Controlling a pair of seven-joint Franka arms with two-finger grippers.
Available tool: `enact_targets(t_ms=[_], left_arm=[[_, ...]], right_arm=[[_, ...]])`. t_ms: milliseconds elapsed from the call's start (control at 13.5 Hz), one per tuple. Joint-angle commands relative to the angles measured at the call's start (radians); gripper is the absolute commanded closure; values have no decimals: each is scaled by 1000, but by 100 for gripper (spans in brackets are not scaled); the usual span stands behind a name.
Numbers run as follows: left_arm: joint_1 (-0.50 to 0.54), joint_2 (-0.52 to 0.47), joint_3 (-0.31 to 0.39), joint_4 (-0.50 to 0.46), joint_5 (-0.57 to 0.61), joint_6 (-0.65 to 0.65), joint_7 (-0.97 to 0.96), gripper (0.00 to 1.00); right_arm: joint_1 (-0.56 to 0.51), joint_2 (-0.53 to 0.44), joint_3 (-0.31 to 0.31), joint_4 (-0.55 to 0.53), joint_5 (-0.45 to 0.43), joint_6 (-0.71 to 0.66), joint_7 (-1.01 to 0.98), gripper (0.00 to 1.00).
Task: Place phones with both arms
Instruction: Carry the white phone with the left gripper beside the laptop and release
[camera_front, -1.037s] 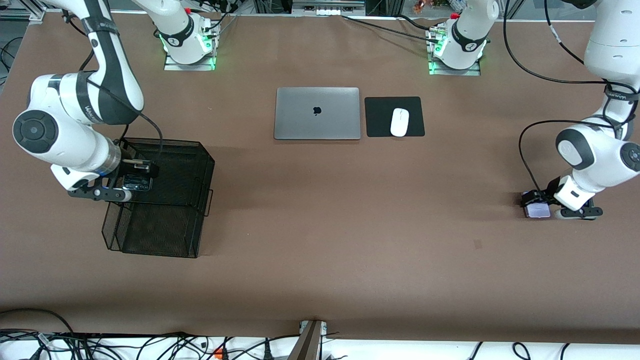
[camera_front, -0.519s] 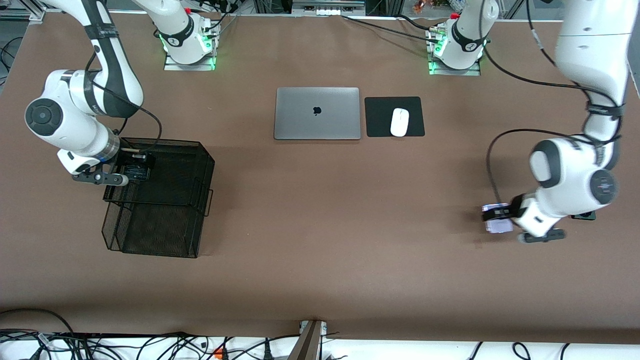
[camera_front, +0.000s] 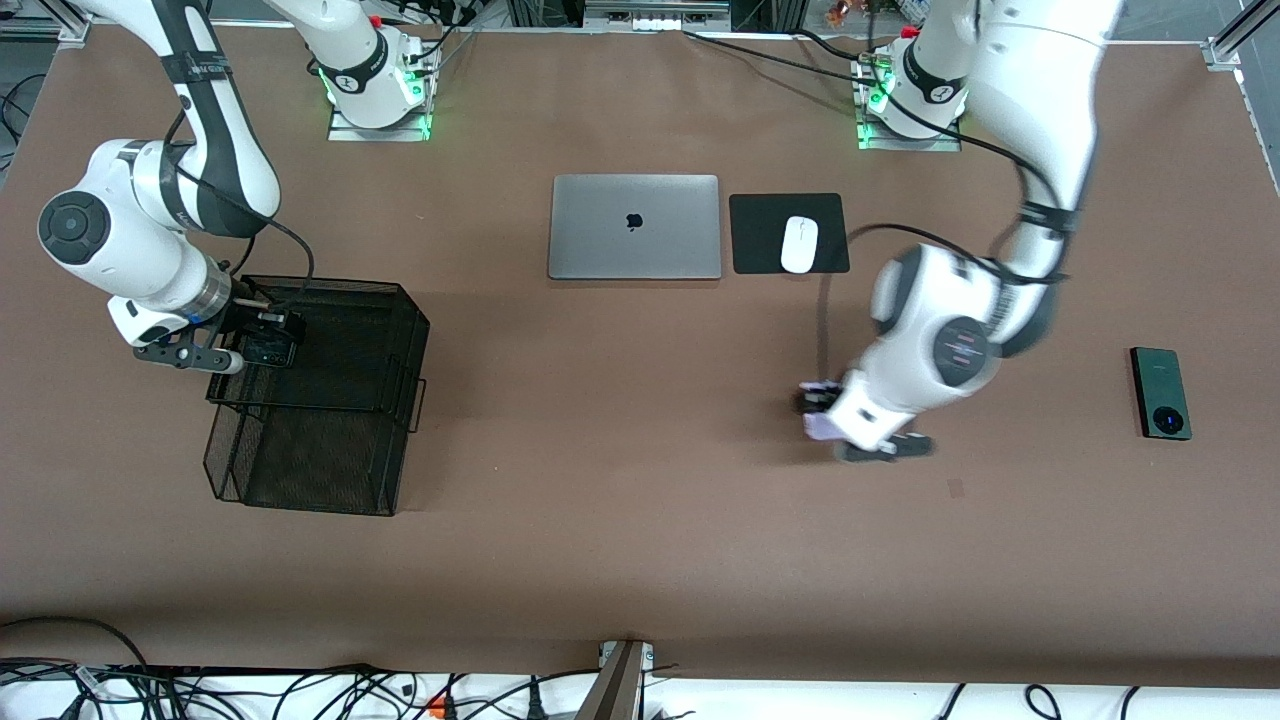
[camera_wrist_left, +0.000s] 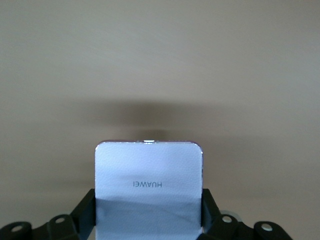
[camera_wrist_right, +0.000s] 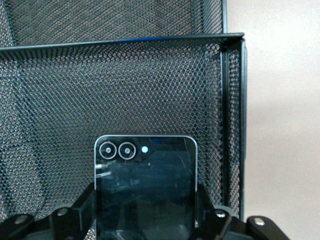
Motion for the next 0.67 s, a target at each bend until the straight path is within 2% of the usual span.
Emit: enact_targets(t_ms=[0,148,370,593], left_arm=[[-148,115,21,151,19,-28,-167,100],[-240,199,29,257,18,-22,-273,100],[-322,328,35,441,19,-17,-357,100],[-398,446,104,580,30,-10,-408,100]], right_arm=[[3,-14,-5,-9,24,15,-10,1],[3,-16,-5,-5,24,14,-9,1],[7,-16,-2,40,24,-5,-13,1],[11,-13,4,128,24,-130,-10,1]])
